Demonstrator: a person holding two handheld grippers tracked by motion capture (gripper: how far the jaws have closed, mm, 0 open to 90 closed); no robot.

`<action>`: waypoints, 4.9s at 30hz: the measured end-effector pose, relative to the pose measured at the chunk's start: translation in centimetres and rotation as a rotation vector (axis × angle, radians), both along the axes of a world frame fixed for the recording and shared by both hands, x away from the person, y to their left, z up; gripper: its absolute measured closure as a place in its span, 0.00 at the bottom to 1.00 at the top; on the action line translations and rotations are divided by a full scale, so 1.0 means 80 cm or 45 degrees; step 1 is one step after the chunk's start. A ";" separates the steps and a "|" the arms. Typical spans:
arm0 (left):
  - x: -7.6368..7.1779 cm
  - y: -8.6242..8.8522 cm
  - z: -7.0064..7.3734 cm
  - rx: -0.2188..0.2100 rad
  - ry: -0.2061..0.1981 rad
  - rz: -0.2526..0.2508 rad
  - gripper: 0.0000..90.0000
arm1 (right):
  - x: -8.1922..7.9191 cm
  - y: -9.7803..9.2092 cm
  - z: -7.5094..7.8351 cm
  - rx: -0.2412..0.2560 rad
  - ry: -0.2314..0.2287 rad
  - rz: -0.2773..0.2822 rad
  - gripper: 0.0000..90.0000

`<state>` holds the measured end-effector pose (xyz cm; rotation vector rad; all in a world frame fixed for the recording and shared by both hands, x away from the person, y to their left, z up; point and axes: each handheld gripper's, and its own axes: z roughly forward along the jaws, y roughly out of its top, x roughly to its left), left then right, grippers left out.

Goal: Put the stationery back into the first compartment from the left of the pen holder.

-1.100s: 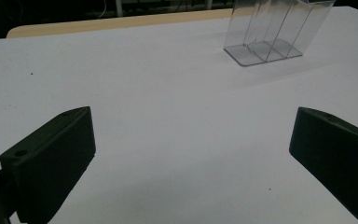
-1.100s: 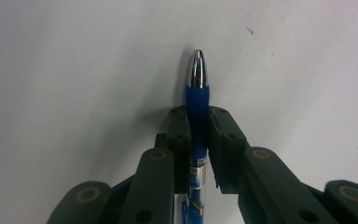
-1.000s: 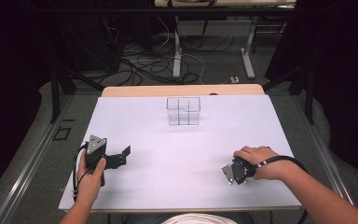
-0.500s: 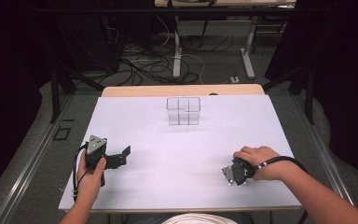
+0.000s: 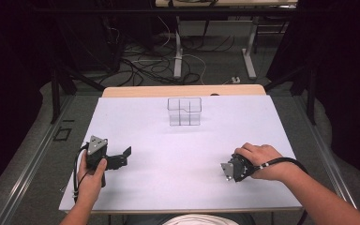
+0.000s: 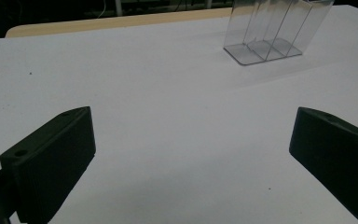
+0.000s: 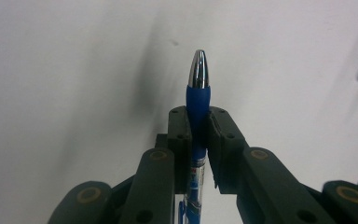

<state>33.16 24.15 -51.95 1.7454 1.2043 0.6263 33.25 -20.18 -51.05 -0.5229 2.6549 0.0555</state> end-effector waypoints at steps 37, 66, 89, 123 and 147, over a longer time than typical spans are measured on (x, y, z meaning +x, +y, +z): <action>0.001 0.001 0.000 -0.002 0.001 -0.001 0.00 | 0.077 0.020 0.070 0.992 -0.164 -0.625 0.89; 0.001 0.003 0.000 -0.010 0.001 0.005 0.00 | 0.155 0.066 0.123 1.523 0.043 -0.886 0.89; -0.001 0.005 0.002 -0.018 -0.009 0.000 0.00 | 0.196 0.109 0.120 1.804 0.021 -0.958 0.89; -0.001 0.007 0.003 -0.041 -0.012 0.001 0.00 | 0.226 0.154 0.086 1.902 0.037 -0.949 0.88; -0.001 0.005 0.002 -0.034 -0.006 -0.005 0.00 | 0.226 0.165 0.063 1.745 0.106 -0.964 0.88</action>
